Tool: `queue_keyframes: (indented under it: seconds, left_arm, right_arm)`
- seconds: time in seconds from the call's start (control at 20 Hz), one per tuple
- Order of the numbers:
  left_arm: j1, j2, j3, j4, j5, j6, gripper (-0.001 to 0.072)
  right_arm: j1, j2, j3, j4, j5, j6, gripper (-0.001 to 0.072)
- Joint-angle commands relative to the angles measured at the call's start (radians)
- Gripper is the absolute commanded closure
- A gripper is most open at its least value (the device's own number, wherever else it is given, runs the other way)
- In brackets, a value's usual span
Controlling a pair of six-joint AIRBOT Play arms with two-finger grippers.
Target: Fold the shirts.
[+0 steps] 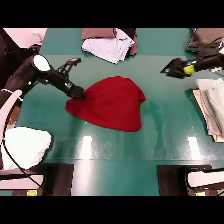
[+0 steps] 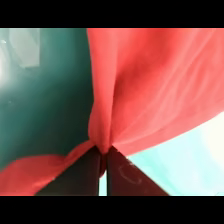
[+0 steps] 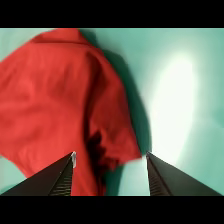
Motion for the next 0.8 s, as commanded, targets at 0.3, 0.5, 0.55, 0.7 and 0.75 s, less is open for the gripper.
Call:
queue_keyframes:
  seconds: [0.3,0.5,0.55,0.7,0.75]
  left_arm:
    - [0.013,0.006,0.045,0.012,-0.007,-0.019,0.0681]
    - [0.013,0.006,0.045,0.012,-0.012,-0.019,0.0681]
    - [0.013,0.006,0.045,0.012,-0.012,-0.020,0.0681]
    - [0.013,0.007,0.045,0.011,-0.021,-0.021,0.0681]
    - [0.013,0.009,0.045,0.011,-0.027,-0.021,0.0682]
  right_arm:
    - [0.181,-0.388,0.130,0.073,-0.046,-0.019,0.0206]
    - [0.229,-0.449,0.244,-0.032,0.013,-0.021,0.0672]
    - [0.230,-0.449,0.263,-0.051,0.016,-0.027,0.0694]
    - [0.220,-0.444,0.343,-0.056,0.029,-0.027,0.0697]
    - [0.219,-0.433,0.368,-0.074,0.034,-0.023,0.0698]
